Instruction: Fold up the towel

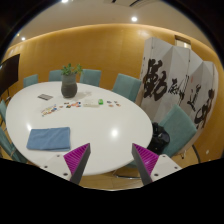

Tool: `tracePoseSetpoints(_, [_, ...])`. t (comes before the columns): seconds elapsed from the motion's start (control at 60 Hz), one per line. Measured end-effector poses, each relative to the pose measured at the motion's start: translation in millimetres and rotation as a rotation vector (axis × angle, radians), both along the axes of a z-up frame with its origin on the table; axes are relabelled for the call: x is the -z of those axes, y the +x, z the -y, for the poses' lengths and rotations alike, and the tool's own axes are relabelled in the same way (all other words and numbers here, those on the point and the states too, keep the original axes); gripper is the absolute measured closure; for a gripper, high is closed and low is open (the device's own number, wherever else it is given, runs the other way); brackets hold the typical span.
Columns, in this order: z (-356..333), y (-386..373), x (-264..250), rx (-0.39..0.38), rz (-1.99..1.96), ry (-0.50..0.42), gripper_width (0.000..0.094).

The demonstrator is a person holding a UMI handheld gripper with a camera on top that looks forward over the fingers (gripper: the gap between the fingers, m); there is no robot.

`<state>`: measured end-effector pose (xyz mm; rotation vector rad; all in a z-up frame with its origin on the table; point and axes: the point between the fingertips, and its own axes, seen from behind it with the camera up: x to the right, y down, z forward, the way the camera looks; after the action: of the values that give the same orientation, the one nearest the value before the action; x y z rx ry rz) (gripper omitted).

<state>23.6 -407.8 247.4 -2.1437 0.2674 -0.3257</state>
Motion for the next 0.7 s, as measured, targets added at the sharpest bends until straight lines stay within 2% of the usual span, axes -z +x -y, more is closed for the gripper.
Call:
tracePoseSetpoints(0.15, [20,-25,31,0.021,-0.012,-0.049,0.0061])
tracePoseSetpoints(0.267, [41,-61,63,0.009,-0.030,-0.103,0.0075])
tracePoseSetpoints(0.517, [44,-263,135,-0.086,-0.119,-0.193,0.0077])
tracePoseSetpoints(0.7, [-38,-418,152,-0.204,-0.186,-0.140,0.0064])
